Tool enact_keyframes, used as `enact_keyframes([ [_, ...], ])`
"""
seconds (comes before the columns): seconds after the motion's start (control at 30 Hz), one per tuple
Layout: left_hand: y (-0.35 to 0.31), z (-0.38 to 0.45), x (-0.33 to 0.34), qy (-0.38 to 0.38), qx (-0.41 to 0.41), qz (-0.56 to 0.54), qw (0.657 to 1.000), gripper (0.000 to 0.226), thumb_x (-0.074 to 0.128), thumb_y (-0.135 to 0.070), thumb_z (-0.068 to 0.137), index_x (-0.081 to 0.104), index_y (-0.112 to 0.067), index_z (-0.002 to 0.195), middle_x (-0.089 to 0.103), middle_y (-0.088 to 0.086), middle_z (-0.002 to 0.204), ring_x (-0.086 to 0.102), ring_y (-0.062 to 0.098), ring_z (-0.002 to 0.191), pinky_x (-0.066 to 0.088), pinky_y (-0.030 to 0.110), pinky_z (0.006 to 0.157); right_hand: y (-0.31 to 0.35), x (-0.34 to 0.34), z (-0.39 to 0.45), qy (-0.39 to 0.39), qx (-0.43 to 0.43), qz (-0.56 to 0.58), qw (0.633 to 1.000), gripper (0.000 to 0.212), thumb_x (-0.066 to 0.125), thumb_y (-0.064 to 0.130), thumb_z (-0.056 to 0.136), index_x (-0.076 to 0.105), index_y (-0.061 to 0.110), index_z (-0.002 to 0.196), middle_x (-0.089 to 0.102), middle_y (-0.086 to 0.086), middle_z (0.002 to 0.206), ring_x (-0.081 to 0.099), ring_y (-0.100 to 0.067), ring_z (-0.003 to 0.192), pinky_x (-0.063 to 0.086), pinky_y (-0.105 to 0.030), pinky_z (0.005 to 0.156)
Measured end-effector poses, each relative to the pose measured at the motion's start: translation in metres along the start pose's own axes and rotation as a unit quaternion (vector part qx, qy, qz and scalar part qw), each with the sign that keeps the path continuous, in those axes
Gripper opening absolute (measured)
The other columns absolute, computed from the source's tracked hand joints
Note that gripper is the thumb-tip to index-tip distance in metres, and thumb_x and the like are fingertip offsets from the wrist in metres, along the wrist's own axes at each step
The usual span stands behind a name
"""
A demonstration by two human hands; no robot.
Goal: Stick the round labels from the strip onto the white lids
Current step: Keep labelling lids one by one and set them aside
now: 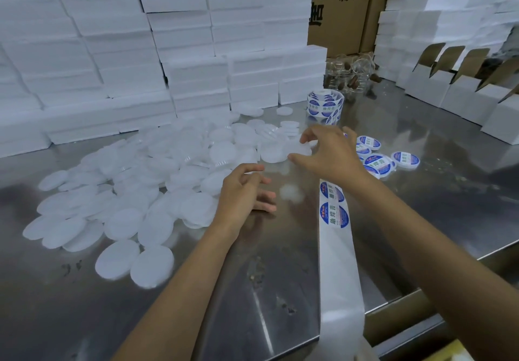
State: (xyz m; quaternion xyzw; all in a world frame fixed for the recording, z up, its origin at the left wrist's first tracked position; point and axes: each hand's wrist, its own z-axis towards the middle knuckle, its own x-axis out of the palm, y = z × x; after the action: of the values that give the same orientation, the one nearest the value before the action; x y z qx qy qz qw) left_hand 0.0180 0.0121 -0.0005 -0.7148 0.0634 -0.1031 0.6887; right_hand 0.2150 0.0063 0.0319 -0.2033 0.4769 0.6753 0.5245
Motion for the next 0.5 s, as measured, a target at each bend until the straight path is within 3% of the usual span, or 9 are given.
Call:
enact_keyframes([
  [0.1, -0.005, -0.002, -0.002, 0.039, -0.022, -0.129, 0.991, 0.025, 0.057, -0.024, 0.103, 0.059, -0.01, 0.124, 0.069, 0.019, 0.114, 0.075, 0.033, 0.088, 0.062, 0.042, 0.065, 0.021, -0.011, -0.024, 0.027, -0.041, 0.127, 0.991, 0.038, 0.082, 0.04, 0.076, 0.065, 0.018, 0.101, 0.068, 0.009, 0.11, 0.057, -0.014, 0.114, 0.035, -0.042, 0.108],
  [0.17, -0.007, -0.005, -0.003, 0.088, -0.026, -0.193, 0.977, 0.033, 0.058, -0.02, 0.102, 0.054, -0.012, 0.134, 0.067, 0.015, 0.11, 0.072, 0.034, 0.097, 0.061, 0.041, 0.074, 0.033, -0.013, -0.038, 0.053, -0.062, 0.166, 0.983, 0.037, 0.084, 0.035, 0.076, 0.065, 0.017, 0.103, 0.068, 0.01, 0.11, 0.057, -0.011, 0.111, 0.04, -0.039, 0.103],
  [0.3, -0.007, -0.012, -0.001, 0.115, -0.011, -0.162, 0.98, 0.044, 0.053, 0.002, 0.1, 0.058, -0.017, 0.138, 0.072, 0.013, 0.093, 0.067, 0.028, 0.093, 0.062, 0.035, 0.079, 0.039, -0.015, -0.057, 0.091, -0.059, 0.182, 0.977, 0.038, 0.08, 0.037, 0.08, 0.063, 0.02, 0.11, 0.066, 0.013, 0.111, 0.058, -0.01, 0.111, 0.046, -0.034, 0.096],
  [0.4, -0.009, -0.016, 0.0, 0.121, -0.019, -0.208, 0.97, 0.04, 0.05, 0.01, 0.099, 0.061, -0.007, 0.134, 0.065, 0.025, 0.125, 0.072, 0.034, 0.105, 0.061, 0.034, 0.083, 0.024, -0.027, -0.06, 0.072, -0.032, 0.191, 0.978, 0.022, 0.072, 0.022, 0.088, 0.063, 0.018, 0.108, 0.068, 0.008, 0.109, 0.061, -0.01, 0.109, 0.048, -0.034, 0.096],
  [0.5, -0.008, -0.016, -0.001, 0.126, -0.023, -0.237, 0.963, 0.04, 0.048, 0.012, 0.098, 0.062, -0.005, 0.131, 0.053, 0.031, 0.139, 0.069, 0.042, 0.11, 0.059, 0.037, 0.091, -0.005, -0.043, -0.062, 0.044, 0.03, 0.149, 0.987, 0.017, 0.06, 0.004, 0.087, 0.068, 0.019, 0.09, 0.071, 0.006, 0.09, 0.065, -0.013, 0.086, 0.053, -0.029, 0.081],
])
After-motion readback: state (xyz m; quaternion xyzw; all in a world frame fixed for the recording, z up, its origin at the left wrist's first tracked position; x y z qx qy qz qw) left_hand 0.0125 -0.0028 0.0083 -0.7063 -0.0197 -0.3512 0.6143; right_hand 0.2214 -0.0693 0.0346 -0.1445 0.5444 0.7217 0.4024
